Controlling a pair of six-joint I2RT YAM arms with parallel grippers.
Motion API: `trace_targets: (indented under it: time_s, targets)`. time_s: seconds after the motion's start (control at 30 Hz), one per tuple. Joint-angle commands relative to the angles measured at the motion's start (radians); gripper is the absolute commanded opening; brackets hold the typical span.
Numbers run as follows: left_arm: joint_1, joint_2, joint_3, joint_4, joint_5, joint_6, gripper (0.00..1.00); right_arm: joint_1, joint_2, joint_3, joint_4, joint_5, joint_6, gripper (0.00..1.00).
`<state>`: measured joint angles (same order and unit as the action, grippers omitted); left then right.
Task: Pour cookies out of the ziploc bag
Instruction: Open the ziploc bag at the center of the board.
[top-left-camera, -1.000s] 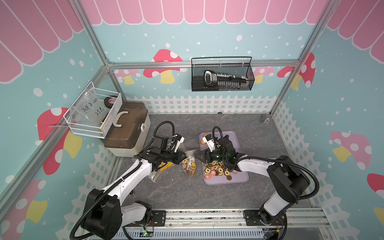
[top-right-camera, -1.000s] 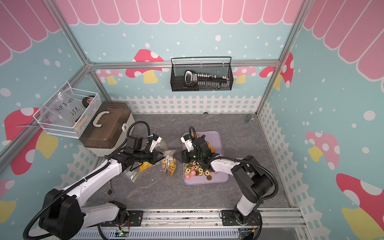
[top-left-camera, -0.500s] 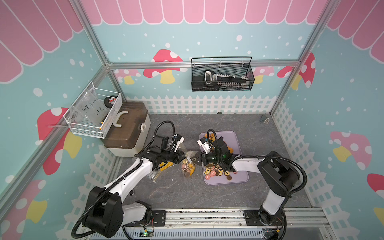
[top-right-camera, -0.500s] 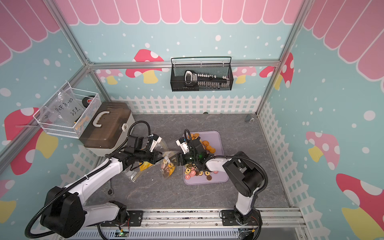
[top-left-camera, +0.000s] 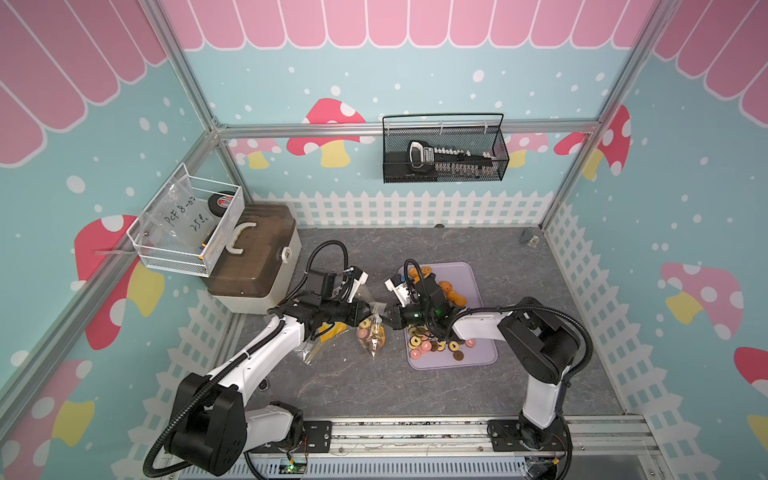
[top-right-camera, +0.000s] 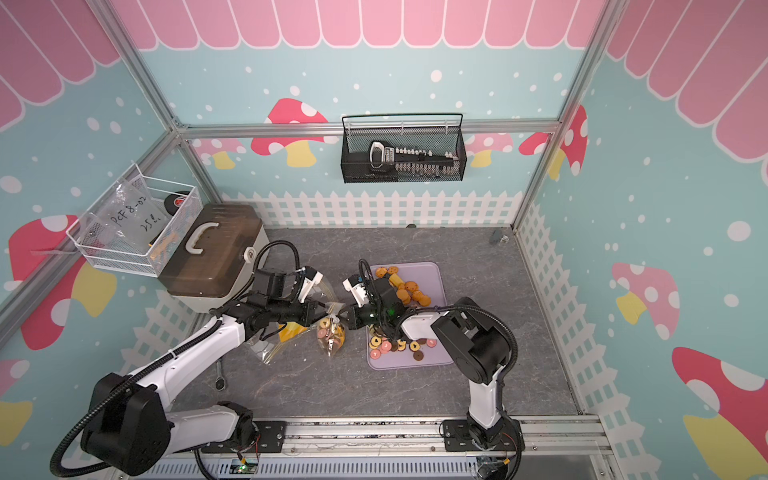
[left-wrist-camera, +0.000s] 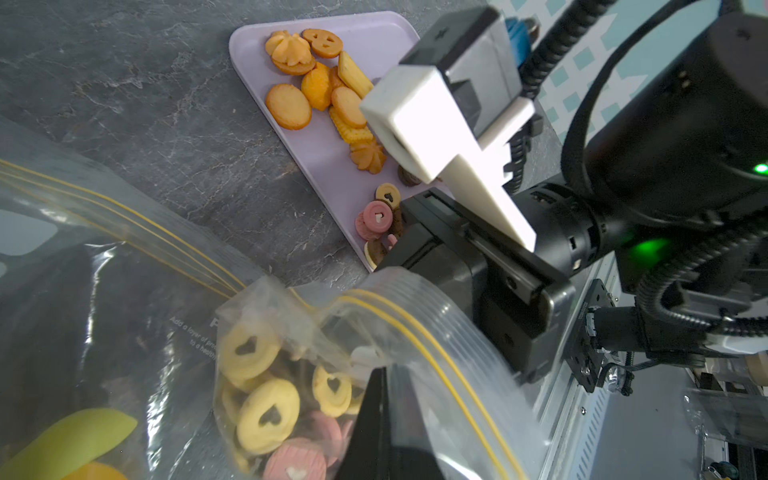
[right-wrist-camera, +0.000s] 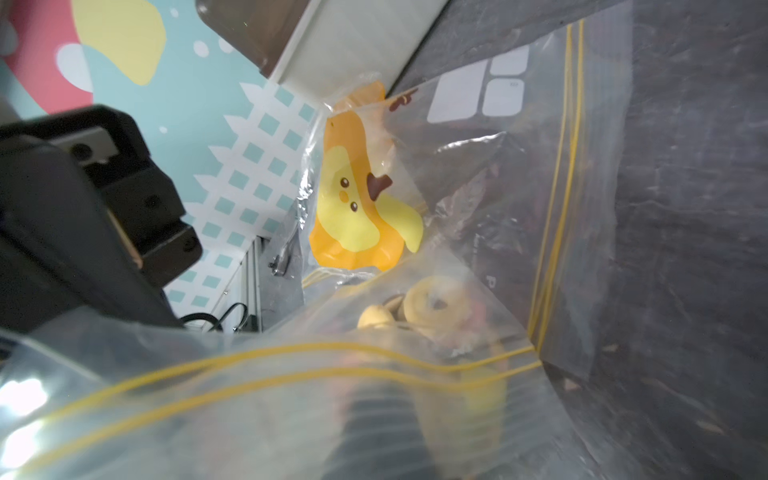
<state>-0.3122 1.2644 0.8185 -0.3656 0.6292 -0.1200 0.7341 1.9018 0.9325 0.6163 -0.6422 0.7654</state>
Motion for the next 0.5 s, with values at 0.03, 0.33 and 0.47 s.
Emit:
trace_targets:
  time_s: [0.03,0.33,0.47]
  targets:
    - [0.012,-0.007,-0.007,0.035,0.019,0.003,0.00,0.008,0.017,-0.002,0.075,-0.016,0.048,0.00]
    - [0.022,0.004,0.008,-0.048,-0.067,0.021,0.00,0.005,-0.107,-0.066,-0.106,0.198,-0.004,0.00]
    - [0.025,-0.002,0.002,-0.050,-0.081,0.019,0.00,0.005,-0.131,-0.072,-0.207,0.301,-0.023,0.00]
